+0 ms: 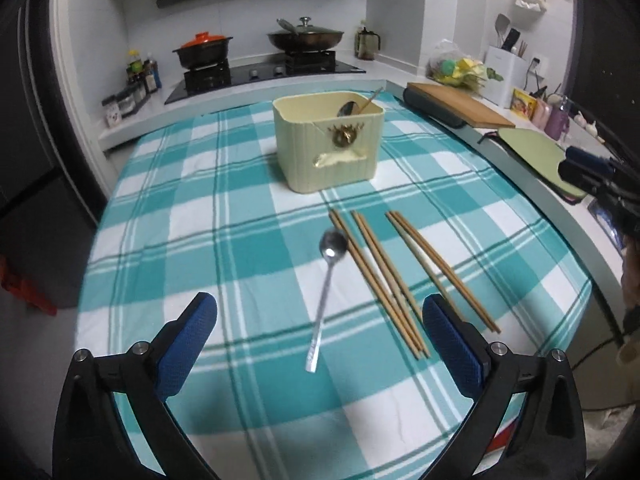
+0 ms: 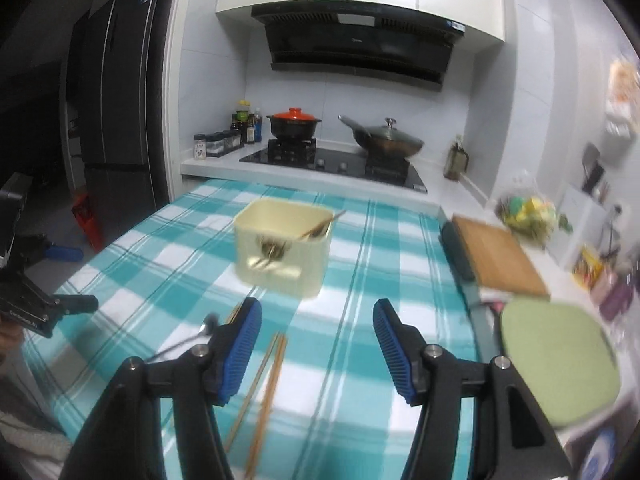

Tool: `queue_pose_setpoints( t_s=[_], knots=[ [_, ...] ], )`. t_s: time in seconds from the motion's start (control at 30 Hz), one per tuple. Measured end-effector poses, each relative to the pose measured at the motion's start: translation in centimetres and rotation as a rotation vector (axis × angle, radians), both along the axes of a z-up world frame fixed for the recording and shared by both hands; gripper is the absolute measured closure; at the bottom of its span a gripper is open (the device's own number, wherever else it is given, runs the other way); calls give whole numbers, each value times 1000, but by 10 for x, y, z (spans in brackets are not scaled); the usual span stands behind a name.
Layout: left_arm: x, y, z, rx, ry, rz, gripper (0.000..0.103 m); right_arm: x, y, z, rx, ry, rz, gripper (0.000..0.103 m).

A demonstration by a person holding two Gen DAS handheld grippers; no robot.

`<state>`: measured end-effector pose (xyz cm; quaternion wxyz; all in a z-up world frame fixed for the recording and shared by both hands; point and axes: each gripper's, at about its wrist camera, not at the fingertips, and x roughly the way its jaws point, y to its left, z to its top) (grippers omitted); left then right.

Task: Organize utensils
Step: 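Move both tools back down toward the remaining utensils on the cloth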

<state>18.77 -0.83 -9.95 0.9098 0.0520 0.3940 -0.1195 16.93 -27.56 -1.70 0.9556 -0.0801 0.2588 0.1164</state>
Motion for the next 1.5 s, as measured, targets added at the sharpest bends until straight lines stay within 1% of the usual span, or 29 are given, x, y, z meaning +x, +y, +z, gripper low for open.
queue_pose_setpoints(
  t_s=[0.1, 0.17, 0.23, 0.3, 0.4, 0.47, 0.5, 0.67, 0.83, 1.03, 1.5],
  knots=[
    [-22, -19, -16, -12, -14, 1, 1, -36, 9, -38, 29, -4, -43, 44],
    [-31, -29, -24, -6, -36, 22, 1, -53, 18, -63, 16, 9, -56, 44],
    [-34, -28, -32, -30, -27, 29, 1, -64, 24, -82, -6, 30, -42, 44],
    [-36, -25, -38, -61, -21, 47, 1, -73, 28, -92, -24, 28, -62, 44],
    [-36, -16, -48, -81, -7, 97, 1, -83, 26, -98, 18, 8, -95, 44],
    [-36, -11, -54, -109, 24, 112, 1, -86, 26, -103, 47, 17, -105, 44],
    [-36, -9, -56, -116, 33, 116, 1, -85, 26, -107, 52, 37, -108, 44],
    [-41, -5, -63, -74, 18, 150, 1, -84, 23, -123, 91, 103, -119, 44],
    [-39, 4, -73, -77, 44, 178, 1, -79, 23, -131, 98, 142, -131, 44],
    [-30, 11, -79, -71, 61, 208, 1, -75, 21, -136, 106, 162, -137, 44],
    [-12, 12, -88, -9, 83, 241, 1, -59, 13, -143, 123, 200, -148, 45]
  ],
)
